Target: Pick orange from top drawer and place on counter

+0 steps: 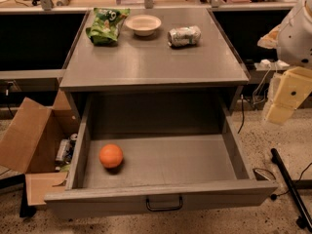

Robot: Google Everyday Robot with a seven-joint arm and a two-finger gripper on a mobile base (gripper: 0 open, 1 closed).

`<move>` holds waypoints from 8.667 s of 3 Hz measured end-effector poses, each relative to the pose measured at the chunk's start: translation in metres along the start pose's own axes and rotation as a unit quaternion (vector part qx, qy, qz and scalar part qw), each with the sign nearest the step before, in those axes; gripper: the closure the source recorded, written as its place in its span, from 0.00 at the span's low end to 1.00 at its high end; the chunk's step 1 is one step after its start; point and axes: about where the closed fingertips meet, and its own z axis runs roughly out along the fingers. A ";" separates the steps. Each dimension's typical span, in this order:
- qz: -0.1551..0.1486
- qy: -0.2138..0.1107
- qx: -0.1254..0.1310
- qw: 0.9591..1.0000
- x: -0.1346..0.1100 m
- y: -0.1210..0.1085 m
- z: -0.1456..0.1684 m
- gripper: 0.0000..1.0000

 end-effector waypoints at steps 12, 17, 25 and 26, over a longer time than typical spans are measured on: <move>-0.041 -0.169 -0.109 0.979 -0.243 0.064 0.294 0.00; -0.050 -0.226 -0.138 0.963 -0.296 0.094 0.362 0.00; -0.025 -0.356 -0.092 0.929 -0.268 0.060 0.320 1.00; -0.031 -0.405 -0.051 0.912 -0.256 0.031 0.268 1.00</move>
Offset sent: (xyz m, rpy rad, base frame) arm 0.0249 0.0648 -0.0223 0.1205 0.0196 0.0689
